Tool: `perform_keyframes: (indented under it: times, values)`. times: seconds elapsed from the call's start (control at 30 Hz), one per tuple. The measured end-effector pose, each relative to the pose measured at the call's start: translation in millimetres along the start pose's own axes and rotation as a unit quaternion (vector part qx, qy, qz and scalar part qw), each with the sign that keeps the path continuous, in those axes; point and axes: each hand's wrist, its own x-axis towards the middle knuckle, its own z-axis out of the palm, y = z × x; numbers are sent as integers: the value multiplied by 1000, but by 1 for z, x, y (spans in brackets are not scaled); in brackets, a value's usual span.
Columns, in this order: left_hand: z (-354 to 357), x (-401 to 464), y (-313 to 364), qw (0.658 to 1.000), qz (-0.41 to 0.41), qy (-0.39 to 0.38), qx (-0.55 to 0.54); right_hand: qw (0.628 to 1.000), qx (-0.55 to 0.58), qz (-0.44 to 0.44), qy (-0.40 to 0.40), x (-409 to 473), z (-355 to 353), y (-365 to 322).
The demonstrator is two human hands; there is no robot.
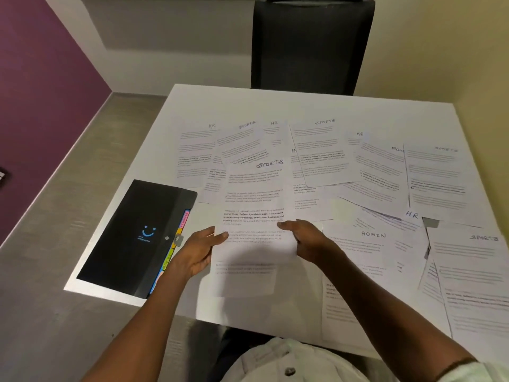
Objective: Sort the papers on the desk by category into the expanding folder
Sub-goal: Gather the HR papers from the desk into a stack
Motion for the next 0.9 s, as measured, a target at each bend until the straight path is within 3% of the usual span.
perform_keyframes:
  times: [0.1, 0.27, 0.37, 0.63, 0.8, 0.9]
  values:
    - [8, -2, 7, 998, 33, 46, 24, 998, -16, -38, 38, -7, 0, -10]
    - [2, 3, 8, 986, 71, 135, 67, 964, -42, -71, 254, 3, -29, -14]
    - [-1, 1, 9, 983, 79, 152, 64, 946, -64, -75, 310, 6, -49, -8]
    - [3, -3, 15, 973, 120, 198, 26, 938, -68, -78, 332, -2, -59, 3]
    - [-8, -1, 37, 925, 208, 318, -29, 932, -170, -93, 306, -10, -41, 18]
    - [-13, -2, 57, 919, 230, 315, -64, 938, -205, -74, 270, -10, -20, 31]
